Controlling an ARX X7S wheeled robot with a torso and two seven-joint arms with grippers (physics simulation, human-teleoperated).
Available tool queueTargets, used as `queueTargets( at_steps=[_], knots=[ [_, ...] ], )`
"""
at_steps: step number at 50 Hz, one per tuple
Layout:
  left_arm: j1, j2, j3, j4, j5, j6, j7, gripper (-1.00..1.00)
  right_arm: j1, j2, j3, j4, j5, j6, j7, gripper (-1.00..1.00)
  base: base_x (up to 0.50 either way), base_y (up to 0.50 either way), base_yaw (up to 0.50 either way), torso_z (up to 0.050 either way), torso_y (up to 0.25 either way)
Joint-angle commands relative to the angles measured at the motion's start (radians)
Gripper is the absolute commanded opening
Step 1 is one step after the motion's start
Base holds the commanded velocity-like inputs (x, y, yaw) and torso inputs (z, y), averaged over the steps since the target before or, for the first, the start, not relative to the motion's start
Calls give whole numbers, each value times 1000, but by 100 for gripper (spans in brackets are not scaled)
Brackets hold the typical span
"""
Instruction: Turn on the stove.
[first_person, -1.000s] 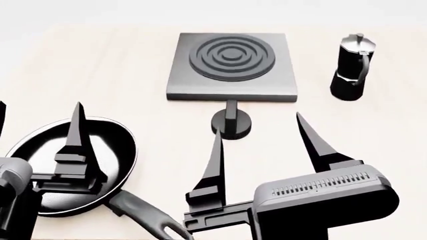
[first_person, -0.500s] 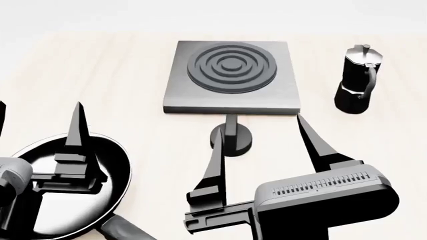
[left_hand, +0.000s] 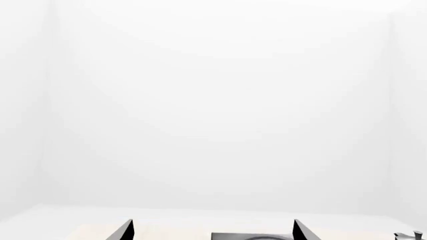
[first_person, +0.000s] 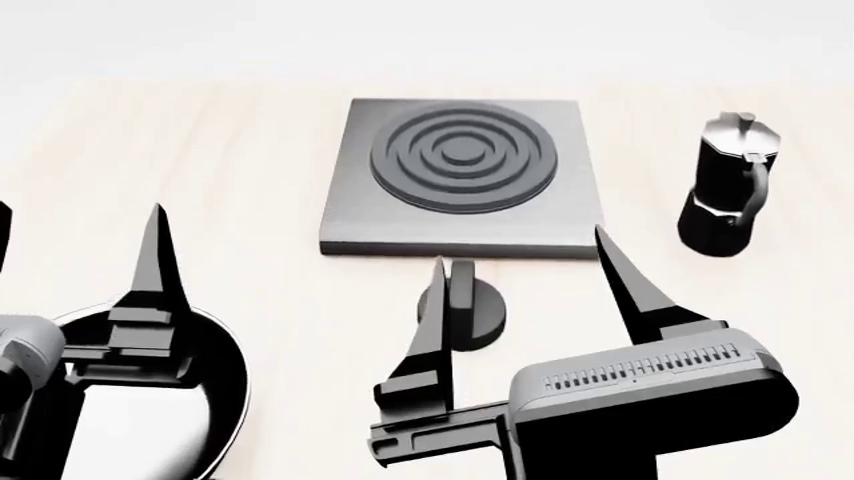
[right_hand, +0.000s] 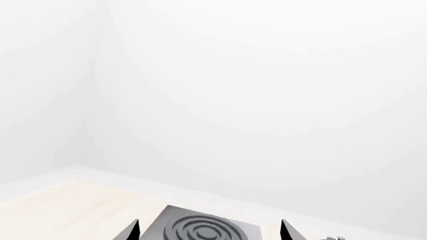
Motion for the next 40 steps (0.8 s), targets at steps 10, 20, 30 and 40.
queueTargets(
  at_steps=[10, 20, 30, 40],
  knots=[
    [-5, -7, 6, -8, -10, 7, -8, 100, 3, 5, -3, 3, 9, -3, 9, 100, 159, 0, 0, 0, 0],
    [-5, -11, 7, -2, -14, 4, -17, 100, 6, 8, -5, -3, 14, 2, 15, 100, 159, 0, 0, 0, 0],
    [-5, -15, 10, -1, -16, 7, -23, 100, 4, 12, -6, -2, 17, -4, 18, 100, 159, 0, 0, 0, 0],
    [-6, -18, 13, -3, -20, 10, -27, 100, 6, 15, -10, -1, 20, -4, 23, 100, 160, 0, 0, 0, 0]
  ],
)
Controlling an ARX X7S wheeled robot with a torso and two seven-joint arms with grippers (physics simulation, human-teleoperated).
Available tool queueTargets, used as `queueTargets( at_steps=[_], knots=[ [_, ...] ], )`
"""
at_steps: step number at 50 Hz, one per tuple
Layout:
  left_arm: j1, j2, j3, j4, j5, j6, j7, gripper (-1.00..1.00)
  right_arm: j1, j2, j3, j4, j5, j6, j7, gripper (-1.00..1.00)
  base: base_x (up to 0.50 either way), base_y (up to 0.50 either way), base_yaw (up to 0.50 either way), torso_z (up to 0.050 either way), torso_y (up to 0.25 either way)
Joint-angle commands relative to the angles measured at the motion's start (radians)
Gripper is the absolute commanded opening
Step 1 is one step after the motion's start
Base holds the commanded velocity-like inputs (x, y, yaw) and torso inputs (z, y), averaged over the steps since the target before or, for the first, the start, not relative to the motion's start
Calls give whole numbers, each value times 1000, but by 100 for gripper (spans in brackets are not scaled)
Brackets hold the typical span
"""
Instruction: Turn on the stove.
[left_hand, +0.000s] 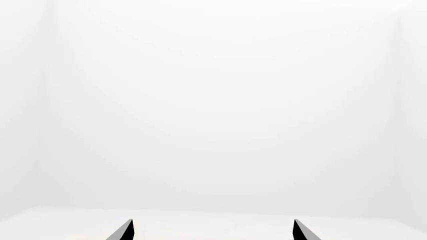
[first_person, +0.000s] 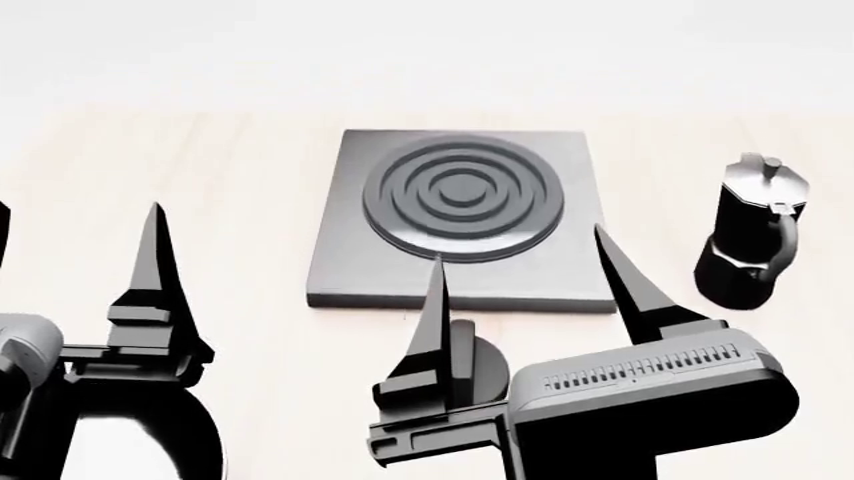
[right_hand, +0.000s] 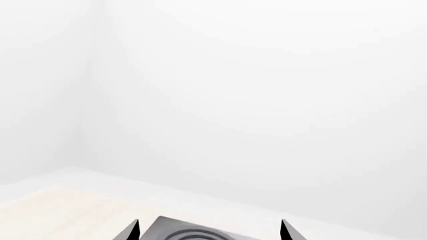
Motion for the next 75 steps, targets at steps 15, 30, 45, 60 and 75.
queueTargets(
  at_steps=[15, 30, 45, 60, 75],
  knots=[
    [-2, -10, 6, 0, -10, 4, -13, 100, 2, 9, -7, 6, 7, -10, 9, 100, 159, 0, 0, 0, 1],
    [-3, -14, 10, -1, -16, 11, -18, 100, -11, -8, 9, 97, 35, -72, -5, 100, 30, 0, 0, 0, 0],
    [-4, -19, 13, -12, -21, 22, -20, 100, -11, -27, 14, 215, 64, -84, -16, 100, 0, 0, 0, 0, 0],
    [-5, -24, 17, -15, -24, 26, -27, 100, 8, -53, 20, 321, 94, -36, -4, 100, 0, 0, 0, 0, 0],
    [-5, -29, 22, -20, -26, 29, -34, 100, 33, -55, -7, 380, 112, 5, -15, 100, 0, 0, 0, 0, 0]
  ],
)
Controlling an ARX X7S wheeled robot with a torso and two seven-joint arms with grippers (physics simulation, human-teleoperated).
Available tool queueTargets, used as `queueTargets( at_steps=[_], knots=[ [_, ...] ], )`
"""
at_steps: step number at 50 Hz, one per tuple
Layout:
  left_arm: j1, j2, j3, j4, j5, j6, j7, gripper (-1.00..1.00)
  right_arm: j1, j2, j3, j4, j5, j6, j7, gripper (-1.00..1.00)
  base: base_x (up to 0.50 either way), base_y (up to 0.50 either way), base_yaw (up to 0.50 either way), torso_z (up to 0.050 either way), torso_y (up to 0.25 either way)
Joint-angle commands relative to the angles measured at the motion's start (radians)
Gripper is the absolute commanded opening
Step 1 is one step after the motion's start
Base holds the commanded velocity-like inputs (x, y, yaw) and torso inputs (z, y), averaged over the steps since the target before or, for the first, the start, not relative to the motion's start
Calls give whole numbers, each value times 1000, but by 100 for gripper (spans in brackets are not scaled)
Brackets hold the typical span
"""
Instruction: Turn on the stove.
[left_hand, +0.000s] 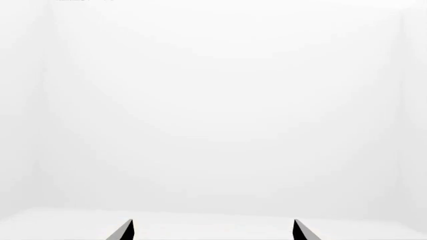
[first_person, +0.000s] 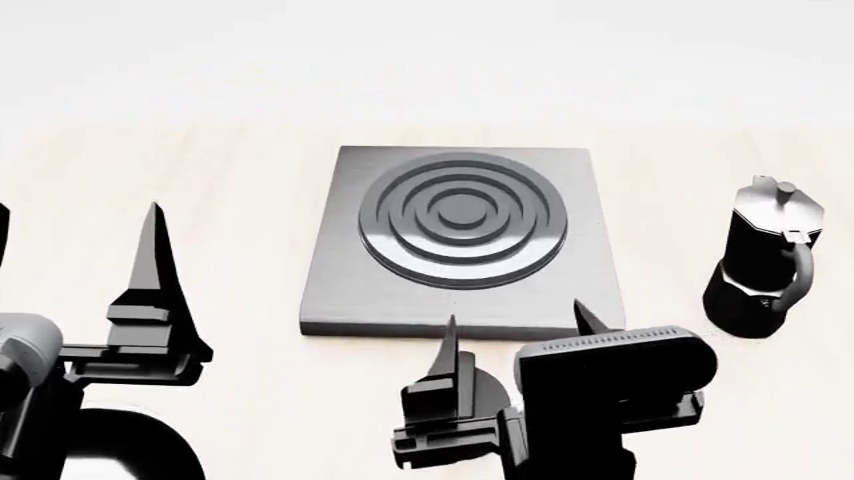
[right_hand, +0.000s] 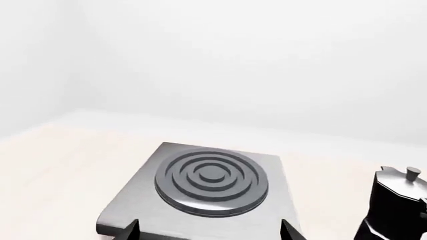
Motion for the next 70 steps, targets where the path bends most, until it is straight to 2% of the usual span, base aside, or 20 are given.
queueTargets(
  at_steps=[1, 23, 70],
  knots=[
    [-1, -5, 5, -1, 1, 1, -7, 100, 22, -4, -24, 53, 17, 26, -16, 100, 0, 0, 0, 0, 0],
    [-5, -10, 9, -7, -8, 5, -15, 100, 67, -41, -23, 125, 84, 127, -13, 100, 0, 0, 0, 0, 0],
    [-6, -23, 22, -13, -21, 19, -31, 100, 111, -80, -43, 285, 98, 185, 46, 100, 0, 0, 0, 0, 0]
  ],
)
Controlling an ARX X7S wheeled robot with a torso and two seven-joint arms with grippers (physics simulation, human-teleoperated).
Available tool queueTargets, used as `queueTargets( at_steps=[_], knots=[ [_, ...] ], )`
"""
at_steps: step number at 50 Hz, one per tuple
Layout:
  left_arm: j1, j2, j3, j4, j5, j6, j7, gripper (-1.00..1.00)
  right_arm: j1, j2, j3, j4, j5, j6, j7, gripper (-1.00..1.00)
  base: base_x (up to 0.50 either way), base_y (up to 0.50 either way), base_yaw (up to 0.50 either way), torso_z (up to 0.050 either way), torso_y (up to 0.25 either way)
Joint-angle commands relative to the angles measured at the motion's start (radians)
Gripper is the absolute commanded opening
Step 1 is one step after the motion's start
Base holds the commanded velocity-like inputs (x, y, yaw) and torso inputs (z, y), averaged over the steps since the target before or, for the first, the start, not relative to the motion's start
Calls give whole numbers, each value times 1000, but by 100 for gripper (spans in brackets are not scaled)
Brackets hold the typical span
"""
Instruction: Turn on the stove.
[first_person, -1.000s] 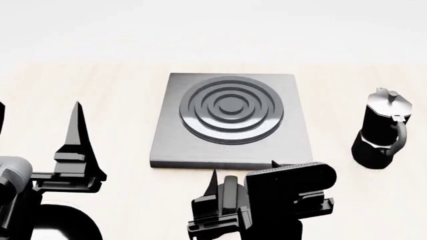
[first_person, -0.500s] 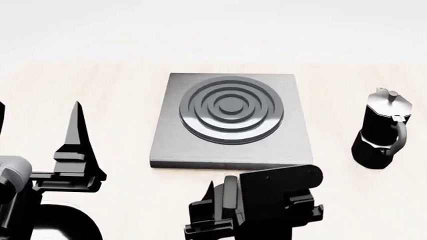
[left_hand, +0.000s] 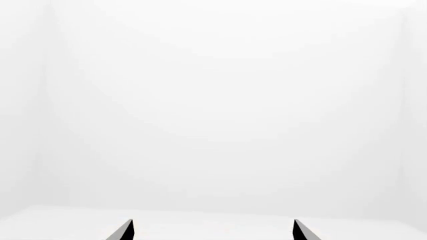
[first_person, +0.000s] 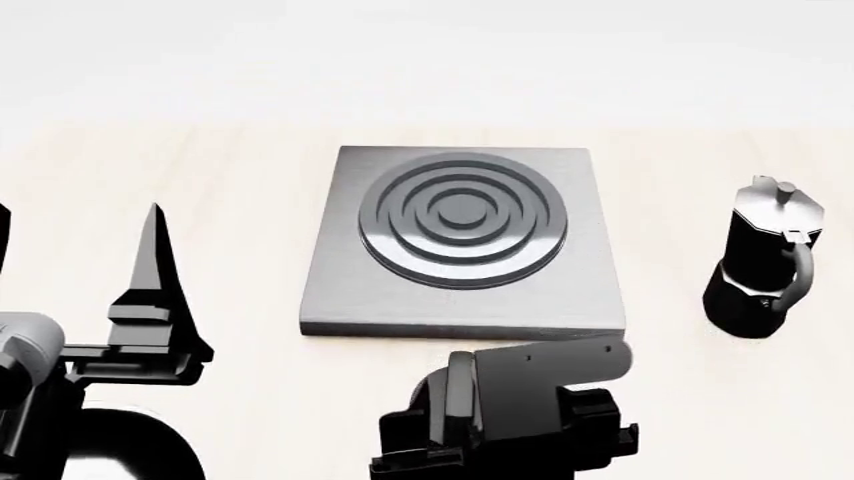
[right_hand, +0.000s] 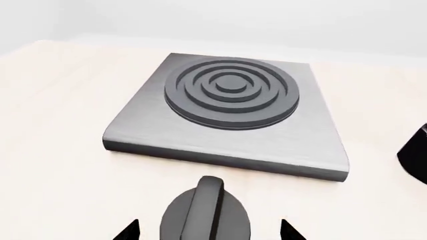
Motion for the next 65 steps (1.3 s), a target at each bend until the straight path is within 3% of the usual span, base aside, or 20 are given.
queueTargets(
  at_steps=[1, 65],
  knots=[
    [0, -4, 4, -1, -3, 3, -4, 100, 10, -10, -1, 46, 7, 1, 5, 100, 0, 0, 0, 0, 0],
    [-6, -24, 18, -1, -23, 11, -29, 100, 85, -45, -45, 339, 13, -108, -20, 100, 0, 0, 0, 0, 0]
  ],
)
